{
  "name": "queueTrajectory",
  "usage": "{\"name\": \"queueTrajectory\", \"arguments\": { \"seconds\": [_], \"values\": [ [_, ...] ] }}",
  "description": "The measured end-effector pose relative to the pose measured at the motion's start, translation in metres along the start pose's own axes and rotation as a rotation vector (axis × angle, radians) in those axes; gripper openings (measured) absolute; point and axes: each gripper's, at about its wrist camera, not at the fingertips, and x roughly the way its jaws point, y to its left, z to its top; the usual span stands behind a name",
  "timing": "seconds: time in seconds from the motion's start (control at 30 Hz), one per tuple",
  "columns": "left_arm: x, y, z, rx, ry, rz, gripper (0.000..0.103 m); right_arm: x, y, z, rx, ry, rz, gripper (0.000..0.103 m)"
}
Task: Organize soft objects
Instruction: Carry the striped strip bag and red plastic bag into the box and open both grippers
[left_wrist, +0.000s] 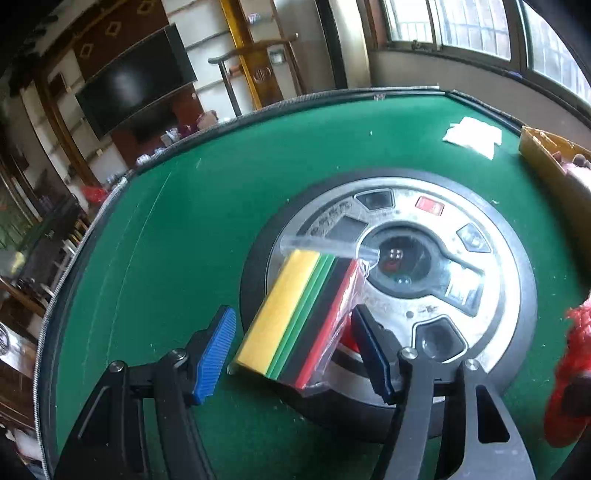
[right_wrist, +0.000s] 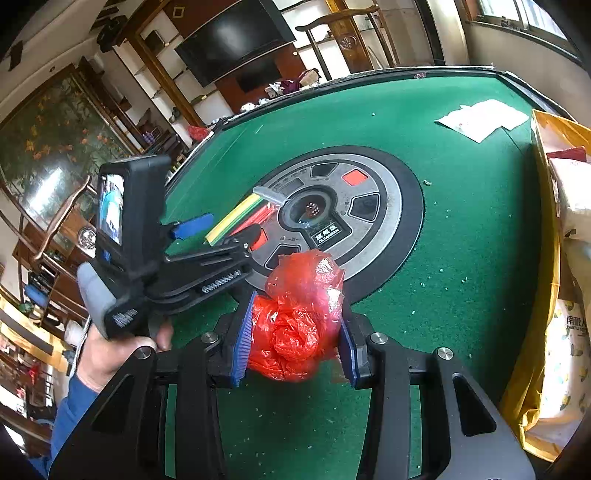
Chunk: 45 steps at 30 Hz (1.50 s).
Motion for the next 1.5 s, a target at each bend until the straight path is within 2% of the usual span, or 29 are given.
{"name": "queueTrajectory", "arguments": {
  "seconds": [0.07, 0.13, 0.2, 0.4, 0.77, 1.23, 1.5],
  "values": [
    [0.001, -0.004, -0.002, 0.022, -0.006, 0.031, 0.065, -0.001, 0.0, 0.001, -0.002, -0.004, -0.005, 0.039],
    [0.0, -0.004, -0.001, 0.02, -0.001, 0.016, 0.063, -0.001, -0.001, 0.002, -0.005, -0.006, -0.005, 0.039],
    [-0.001, -0.003, -0.002, 0.006, 0.0, 0.002, 0.045, 0.0, -0.002, 0.002, -0.003, -0.007, -0.012, 0.039],
    [-0.005, 0.0, 0.0, -0.039, 0.003, -0.014, 0.037, -0.003, -0.007, 0.002, 0.019, -0.016, -0.02, 0.039],
    [-0.005, 0.024, 0.005, -0.186, 0.0, -0.144, 0.036, -0.008, -0.012, 0.003, 0.044, -0.032, -0.033, 0.039],
    [-0.004, 0.039, 0.004, -0.28, 0.002, -0.204, 0.036, -0.019, -0.022, 0.007, 0.076, -0.065, -0.028, 0.039],
    [-0.012, 0.032, 0.006, -0.246, -0.031, -0.206, 0.036, -0.019, -0.021, 0.007, 0.077, -0.073, -0.026, 0.039]
  ]
}}
